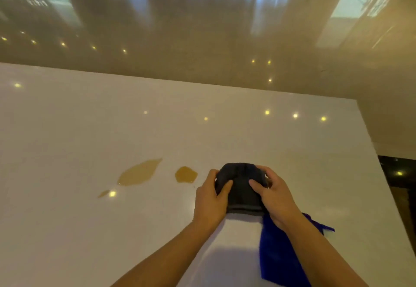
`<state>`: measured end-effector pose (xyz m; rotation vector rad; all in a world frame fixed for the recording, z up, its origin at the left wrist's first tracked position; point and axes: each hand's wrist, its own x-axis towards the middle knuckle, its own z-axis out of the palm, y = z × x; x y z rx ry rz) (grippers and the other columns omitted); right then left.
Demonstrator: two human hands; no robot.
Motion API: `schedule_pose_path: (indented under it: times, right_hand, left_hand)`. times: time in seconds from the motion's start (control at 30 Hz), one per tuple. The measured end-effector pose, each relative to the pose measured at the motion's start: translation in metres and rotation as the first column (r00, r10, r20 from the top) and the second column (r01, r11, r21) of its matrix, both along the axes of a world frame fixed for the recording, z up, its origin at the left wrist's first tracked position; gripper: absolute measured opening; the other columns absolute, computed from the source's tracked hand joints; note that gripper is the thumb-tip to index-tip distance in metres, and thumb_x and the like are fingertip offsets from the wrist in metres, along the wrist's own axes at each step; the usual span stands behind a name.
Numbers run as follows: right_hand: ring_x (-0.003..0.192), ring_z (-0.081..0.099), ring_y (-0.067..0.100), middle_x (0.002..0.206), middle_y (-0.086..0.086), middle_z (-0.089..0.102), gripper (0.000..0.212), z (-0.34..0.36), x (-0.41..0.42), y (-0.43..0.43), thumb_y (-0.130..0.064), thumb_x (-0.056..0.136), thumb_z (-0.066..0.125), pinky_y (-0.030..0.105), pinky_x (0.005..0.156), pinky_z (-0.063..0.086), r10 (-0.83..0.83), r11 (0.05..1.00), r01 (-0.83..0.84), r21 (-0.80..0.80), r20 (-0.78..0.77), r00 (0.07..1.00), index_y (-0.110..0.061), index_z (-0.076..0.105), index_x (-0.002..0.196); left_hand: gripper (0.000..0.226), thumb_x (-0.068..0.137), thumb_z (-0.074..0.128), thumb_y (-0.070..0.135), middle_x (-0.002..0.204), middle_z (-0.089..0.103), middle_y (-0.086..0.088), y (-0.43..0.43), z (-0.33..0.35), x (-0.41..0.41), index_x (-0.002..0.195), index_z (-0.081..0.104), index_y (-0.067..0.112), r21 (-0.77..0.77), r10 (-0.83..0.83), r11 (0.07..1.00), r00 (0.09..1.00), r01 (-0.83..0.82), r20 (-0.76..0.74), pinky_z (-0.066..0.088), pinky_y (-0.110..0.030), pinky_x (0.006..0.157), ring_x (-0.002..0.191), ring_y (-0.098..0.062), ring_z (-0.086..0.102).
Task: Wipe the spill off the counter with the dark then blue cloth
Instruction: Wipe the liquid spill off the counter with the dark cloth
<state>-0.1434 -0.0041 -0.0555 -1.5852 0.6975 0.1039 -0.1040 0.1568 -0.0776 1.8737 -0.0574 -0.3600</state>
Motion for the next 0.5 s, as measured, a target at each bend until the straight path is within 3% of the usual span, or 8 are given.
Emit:
schedule_pose_path:
  times: [0.1, 0.17, 0.23, 0.27, 0.33, 0.4, 0.43, 0.5]
  right_hand:
    - [0.108, 0.068, 0.025, 0.116, 0.005, 0.071, 0.031, -0.015, -0.005, 0.054, -0.007, 0.098, 0.063, 0.046, 0.093, 0.06, 0.046, 0.994, -0.051, -0.101, -0.056, 0.997, -0.023, 0.061, 0.124]
    - [0.119, 0.061, 0.027, 0.134, 0.009, 0.061, 0.045, -0.026, -0.012, 0.081, -0.008, 0.098, 0.062, 0.042, 0.101, 0.054, -0.006, 0.944, -0.026, -0.329, -0.099, 0.995, -0.021, 0.052, 0.14]
    - [0.131, 0.051, 0.028, 0.148, 0.011, 0.048, 0.059, -0.032, -0.02, 0.102, -0.017, 0.098, 0.063, 0.042, 0.104, 0.049, -0.035, 0.766, -0.05, -0.641, -0.119, 0.992, -0.021, 0.039, 0.151]
    - [0.137, 0.046, 0.03, 0.153, 0.012, 0.043, 0.063, -0.038, -0.023, 0.113, -0.026, 0.097, 0.063, 0.045, 0.109, 0.046, 0.009, 0.682, -0.104, -0.724, -0.134, 0.991, -0.021, 0.035, 0.154]
    - [0.15, 0.026, 0.038, 0.165, 0.015, 0.026, 0.073, -0.055, -0.031, 0.134, -0.049, 0.098, 0.052, 0.053, 0.123, 0.024, 0.208, 0.545, -0.31, -0.779, -0.233, 0.95, -0.02, 0.024, 0.159]
    - [0.155, 0.002, 0.043, 0.17, 0.018, 0.005, 0.085, -0.074, -0.038, 0.142, -0.069, 0.096, 0.031, 0.06, 0.123, -0.002, 0.378, 0.314, -0.519, -0.795, -0.396, 0.836, -0.02, 0.012, 0.163]
    - [0.155, 0.002, 0.044, 0.17, 0.019, 0.005, 0.088, -0.081, -0.034, 0.134, -0.073, 0.094, 0.028, 0.062, 0.123, -0.003, 0.424, 0.235, -0.533, -0.813, -0.408, 0.809, -0.02, 0.013, 0.163]
    - [0.154, 0.008, 0.044, 0.169, 0.02, 0.014, 0.087, -0.085, -0.016, 0.11, -0.073, 0.094, 0.031, 0.065, 0.123, 0.006, 0.412, 0.19, -0.476, -0.859, -0.37, 0.833, -0.02, 0.019, 0.162]
  left_hand:
    - [0.018, 0.093, 0.064, 0.028, 0.091, 0.068, 0.013, 0.051, -0.005, -0.006, 0.109, 0.056, 0.026, 0.131, -0.039, 0.99, 0.997, 0.047, -0.064, 0.046, -0.006, 0.063, 0.075, 0.006, 0.063]
    - [0.033, 0.092, 0.064, 0.025, 0.11, 0.067, 0.004, 0.079, -0.012, -0.012, 0.122, 0.051, 0.026, 0.235, -0.16, 0.955, 0.98, 0.183, -0.117, 0.045, -0.007, 0.072, 0.091, -0.003, 0.064]
    - [0.047, 0.092, 0.061, 0.028, 0.132, 0.057, 0.001, 0.105, -0.02, -0.019, 0.136, 0.045, 0.024, 0.403, -0.26, 0.876, 0.963, 0.267, -0.071, 0.04, -0.017, 0.093, 0.119, -0.016, 0.056]
    - [0.05, 0.094, 0.058, 0.032, 0.14, 0.052, 0.002, 0.118, -0.022, -0.022, 0.141, 0.043, 0.024, 0.483, -0.265, 0.842, 0.964, 0.241, -0.02, 0.037, -0.022, 0.1, 0.128, -0.018, 0.049]
    - [0.052, 0.097, 0.054, 0.038, 0.148, 0.046, -0.001, 0.143, -0.028, -0.03, 0.144, 0.043, 0.02, 0.6, -0.262, 0.783, 0.961, 0.162, 0.082, 0.035, -0.028, 0.109, 0.137, -0.021, 0.042]
    - [0.06, 0.097, 0.047, 0.046, 0.159, 0.035, -0.009, 0.168, -0.039, -0.039, 0.148, 0.038, 0.017, 0.732, -0.323, 0.661, 0.943, 0.163, 0.081, 0.028, -0.037, 0.118, 0.147, -0.029, 0.031]
    - [0.066, 0.097, 0.04, 0.052, 0.164, 0.024, -0.011, 0.179, -0.045, -0.043, 0.152, 0.032, 0.017, 0.791, -0.35, 0.582, 0.936, 0.188, 0.035, 0.02, -0.04, 0.121, 0.151, -0.031, 0.02]
    - [0.075, 0.095, 0.025, 0.062, 0.168, 0.012, -0.012, 0.2, -0.057, -0.049, 0.156, 0.025, 0.018, 0.855, -0.385, 0.481, 0.923, 0.196, 0.004, 0.014, -0.045, 0.121, 0.154, -0.033, 0.01]
